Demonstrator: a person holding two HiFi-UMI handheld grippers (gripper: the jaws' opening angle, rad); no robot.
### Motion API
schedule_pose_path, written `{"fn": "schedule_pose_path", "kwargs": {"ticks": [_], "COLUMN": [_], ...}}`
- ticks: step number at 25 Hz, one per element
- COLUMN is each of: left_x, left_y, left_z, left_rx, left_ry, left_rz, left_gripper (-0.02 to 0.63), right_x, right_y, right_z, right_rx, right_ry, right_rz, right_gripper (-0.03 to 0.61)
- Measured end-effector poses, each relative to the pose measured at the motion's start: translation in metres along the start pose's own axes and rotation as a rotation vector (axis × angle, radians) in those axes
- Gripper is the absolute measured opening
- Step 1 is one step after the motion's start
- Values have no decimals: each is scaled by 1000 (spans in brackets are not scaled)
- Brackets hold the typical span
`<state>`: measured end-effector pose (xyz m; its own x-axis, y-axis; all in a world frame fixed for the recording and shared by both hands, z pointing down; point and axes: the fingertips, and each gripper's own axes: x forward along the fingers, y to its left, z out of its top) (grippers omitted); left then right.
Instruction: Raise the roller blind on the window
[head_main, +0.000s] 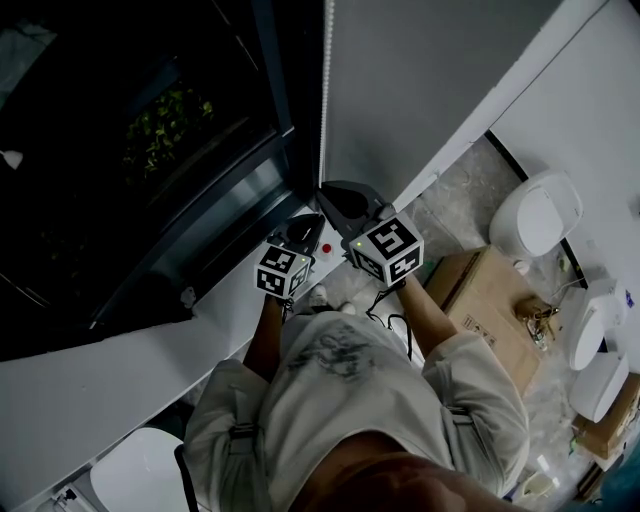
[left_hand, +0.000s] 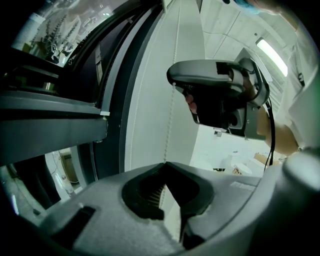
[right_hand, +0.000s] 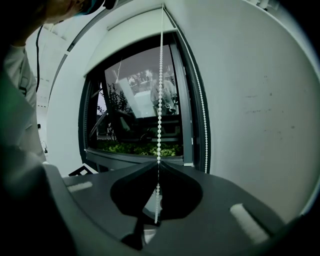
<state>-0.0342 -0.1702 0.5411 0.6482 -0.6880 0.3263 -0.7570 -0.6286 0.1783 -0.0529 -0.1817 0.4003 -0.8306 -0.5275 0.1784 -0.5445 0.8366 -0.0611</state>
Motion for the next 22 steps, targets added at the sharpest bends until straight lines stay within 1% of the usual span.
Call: {"fn": "schedule_pose_path", "kwargs": {"ticks": [6,10,14,15,18,22], "left_x": [4,1,-5,-7,-15,-34], "left_y": [1,0,-4,-4,-4,-6], "left_z": [-10,-9,-5,-2,14,50], "left_rx": [-2,3,-18,-21,-20,-8], "left_ry": [22,14,3,-6,-42,-110], "left_rz": [-1,1,-2,-1,10,12], "left_gripper": [12,14,15,19,60,93], "right_x": [1,0,-1,-1,-2,-1], "right_y": [-3,-4,-6,-6,-7,-7], "right_z": [-7,-9,-7,-6,-9,-9], "right_rx": [2,1,-9,-9,-4,-12], "right_ry": [11,14,12,12,24,13], "right_rz": [-4,-4,-3,-1,2,2], "right_gripper": [12,12,12,12,12,12]}}
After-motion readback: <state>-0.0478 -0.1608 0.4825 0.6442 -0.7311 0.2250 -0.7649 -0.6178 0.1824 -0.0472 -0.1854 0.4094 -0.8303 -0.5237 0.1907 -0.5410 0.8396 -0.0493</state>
